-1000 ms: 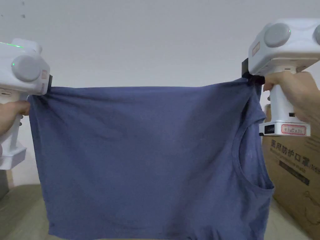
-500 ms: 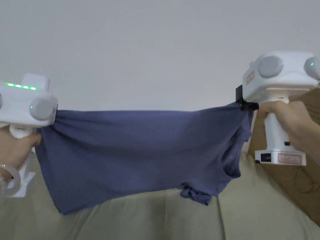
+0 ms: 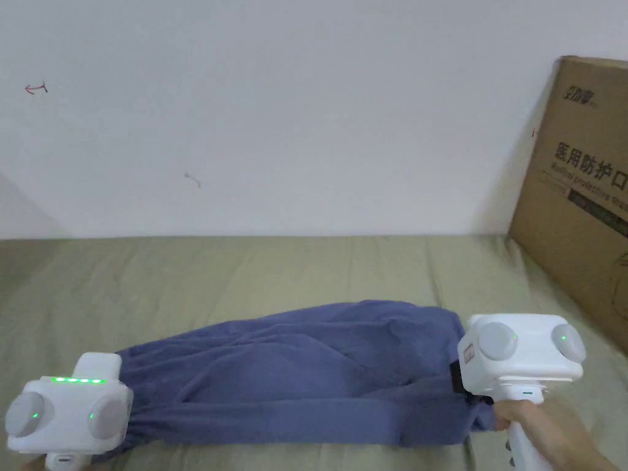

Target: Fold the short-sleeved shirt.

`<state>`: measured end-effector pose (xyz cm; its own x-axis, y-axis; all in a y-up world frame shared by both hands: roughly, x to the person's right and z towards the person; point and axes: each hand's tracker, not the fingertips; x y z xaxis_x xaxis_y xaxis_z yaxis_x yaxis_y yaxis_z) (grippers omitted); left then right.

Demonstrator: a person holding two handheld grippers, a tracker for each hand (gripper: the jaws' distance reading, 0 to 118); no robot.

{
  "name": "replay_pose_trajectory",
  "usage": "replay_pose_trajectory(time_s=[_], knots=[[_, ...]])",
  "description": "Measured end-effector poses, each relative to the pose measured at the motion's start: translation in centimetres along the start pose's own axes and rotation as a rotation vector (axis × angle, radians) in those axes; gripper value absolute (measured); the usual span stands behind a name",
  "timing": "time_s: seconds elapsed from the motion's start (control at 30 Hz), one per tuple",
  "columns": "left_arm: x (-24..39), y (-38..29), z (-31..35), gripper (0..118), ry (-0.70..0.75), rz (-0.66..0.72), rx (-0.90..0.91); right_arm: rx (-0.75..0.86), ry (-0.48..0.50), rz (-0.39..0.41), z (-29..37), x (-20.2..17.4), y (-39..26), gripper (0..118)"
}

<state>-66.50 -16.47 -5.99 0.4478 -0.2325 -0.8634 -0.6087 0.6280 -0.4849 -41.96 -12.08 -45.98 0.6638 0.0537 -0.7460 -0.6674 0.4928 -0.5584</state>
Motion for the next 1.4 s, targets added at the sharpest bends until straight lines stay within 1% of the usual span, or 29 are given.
replay_pose_trajectory(time_s=[0.03, 0.1, 0.13, 0.17, 0.2, 0.27, 0.33, 0.37, 0.47, 0.53, 0.57, 0.6, 0.63, 0.7, 0.77, 0.83, 0.87, 0.93, 1.0, 1.03, 1.07, 1.13, 1.17, 1.2, 1.23, 1.27, 1.37, 1.4], knots=[[-0.3, -0.5, 0.5, 1, 0.000, 0.006, -0.001, -0.005, 0.001, 0.002, 0.1, 0.2, -0.6, 7], [-1.2, -1.4, 2.2, 1, -0.035, 0.048, 0.015, 0.008, 0.039, -0.025, 1.5, 1.1, -2.6, 7], [-2.0, -1.7, 3.0, 2, -0.037, 0.051, 0.017, 0.006, 0.036, -0.028, 2.2, 1.5, -3.4, 7], [-2.4, -2.3, 4.1, 1, -0.054, 0.065, 0.034, 0.025, 0.050, -0.063, 3.0, 2.0, -4.5, 7], [-2.7, -2.7, 5.3, 1, -0.058, 0.058, 0.032, 0.026, 0.073, -0.080, 3.8, 2.7, -5.5, 7], [-3.1, -4.0, 8.0, 1, -0.052, 0.026, 0.063, 0.029, 0.101, -0.084, 5.8, 3.5, -8.3, 7], [-3.7, -6.0, 10.8, 1, -0.056, -0.001, 0.071, 0.037, 0.094, -0.050, 8.0, 4.1, -11.4, 7], [-4.5, -7.3, 12.3, 1, -0.105, -0.015, 0.064, 0.049, 0.092, -0.057, 9.5, 4.7, -13.5, 7], [-6.3, -11.7, 16.2, 1, -0.105, -0.007, 0.031, 0.029, 0.145, -0.120, 12.4, 6.3, -19.5, 7], [-7.5, -15.0, 18.7, 1, -0.139, 0.032, 0.035, 0.011, 0.152, -0.114, 14.4, 7.1, -24.0, 7], [-7.7, -16.8, 19.9, 1, -0.138, 0.040, 0.020, 0.006, 0.149, -0.095, 15.4, 7.3, -26.8, 7], [-8.0, -18.7, 21.2, 1, -0.141, 0.041, 0.017, -0.013, 0.148, -0.043, 16.3, 7.5, -29.3, 7], [-8.2, -20.4, 22.2, 1, -0.145, 0.039, 0.017, -0.019, 0.123, -0.023, 17.1, 7.6, -31.4, 7], [-8.6, -24.3, 23.6, 1, -0.153, 0.022, 0.003, -0.052, 0.129, -0.030, 18.2, 8.2, -35.6, 7], [-8.7, -27.2, 25.0, 2, -0.142, -0.001, -0.029, -0.064, 0.145, -0.061, 19.0, 8.9, -38.8, 7], [-9.1, -30.0, 26.1, 1, -0.144, 0.004, -0.028, -0.076, 0.147, -0.056, 19.5, 9.5, -41.1, 7], [-9.4, -31.1, 26.6, 2, -0.152, 0.009, -0.030, -0.076, 0.133, -0.072, 20.0, 9.7, -42.0, 7], [-9.4, -32.6, 27.0, 2, -0.154, 0.010, -0.040, -0.083, 0.158, -0.109, 19.9, 10.3, -42.8, 7], [-9.4, -33.3, 26.6, 2, -0.158, 0.006, -0.043, -0.063, 0.160, -0.111, 19.7, 10.3, -42.9, 7], [-9.0, -33.4, 26.5, 5, -0.159, -0.004, -0.066, -0.044, 0.159, -0.114, 19.7, 10.2, -42.9, 7], [-8.8, -33.4, 26.6, 12, -0.152, -0.002, -0.064, -0.043, 0.160, -0.113, 19.7, 10.2, -42.8, 9], [-9.2, -33.2, 26.9, 61, -0.129, 0.010, -0.049, -0.042, 0.141, -0.102, 20.0, 9.9, -42.8, 38], [-9.6, -33.0, 27.2, 90, -0.131, 0.025, -0.039, -0.035, 0.123, -0.087, 20.2, 9.9, -42.9, 57], [-9.5, -33.0, 27.6, 112, -0.137, 0.042, -0.028, -0.032, 0.116, -0.080, 20.4, 10.0, -43.0, 66], [-9.9, -32.8, 28.2, 112, -0.157, 0.066, -0.004, -0.025, 0.114, -0.079, 20.8, 10.1, -42.9, 65], [-10.2, -32.6, 28.9, 109, -0.173, 0.075, 0.015, -0.021, 0.117, -0.080, 21.3, 10.4, -42.7, 65], [-10.5, -32.8, 30.5, 110, -0.171, 0.061, 0.014, 0.026, 0.144, -0.087, 22.9, 10.5, -42.0, 65], [-10.6, -33.0, 30.9, 106, -0.177, 0.060, 0.019, 0.039, 0.147, -0.083, 23.2, 10.6, -41.7, 65]])
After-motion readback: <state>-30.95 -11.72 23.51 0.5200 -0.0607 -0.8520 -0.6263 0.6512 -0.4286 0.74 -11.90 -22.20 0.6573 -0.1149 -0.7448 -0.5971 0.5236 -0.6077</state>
